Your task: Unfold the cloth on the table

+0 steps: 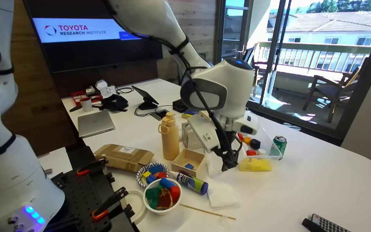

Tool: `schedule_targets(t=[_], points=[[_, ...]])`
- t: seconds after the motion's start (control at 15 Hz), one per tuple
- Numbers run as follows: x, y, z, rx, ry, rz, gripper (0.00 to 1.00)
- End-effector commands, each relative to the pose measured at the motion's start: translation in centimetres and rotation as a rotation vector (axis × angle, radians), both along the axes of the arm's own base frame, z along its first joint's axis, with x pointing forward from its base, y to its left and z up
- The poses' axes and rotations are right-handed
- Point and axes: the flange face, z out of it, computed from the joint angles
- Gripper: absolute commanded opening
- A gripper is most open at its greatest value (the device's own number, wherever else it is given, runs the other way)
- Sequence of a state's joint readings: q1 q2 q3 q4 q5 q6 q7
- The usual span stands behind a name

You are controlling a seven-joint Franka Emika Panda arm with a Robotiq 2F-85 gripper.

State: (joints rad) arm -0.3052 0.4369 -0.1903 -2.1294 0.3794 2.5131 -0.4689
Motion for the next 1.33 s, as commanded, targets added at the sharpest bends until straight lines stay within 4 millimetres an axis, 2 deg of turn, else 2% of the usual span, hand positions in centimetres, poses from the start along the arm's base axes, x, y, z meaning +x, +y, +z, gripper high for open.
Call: schedule_targets(t=[0.0,0.27,0.67,0.93,1.2,1.27], points=[[2.8,-2.9,-4.8,0.024,0.001,-0.023,1.00],[3.9,-4.7,-8.9,0.051,0.025,-0.050,1.00],[5.2,-5.8,-14.6,0.078,0.062,-0.074,1.00],[5.7,-5.5,-17.2,0.112,0.094,-0.080,1.00],[5.3,-5.5,-18.9,0.137,0.122,-0.095,1.00],[5.1,-5.6,-19.2,0.138,0.128,-0.102,0.75]])
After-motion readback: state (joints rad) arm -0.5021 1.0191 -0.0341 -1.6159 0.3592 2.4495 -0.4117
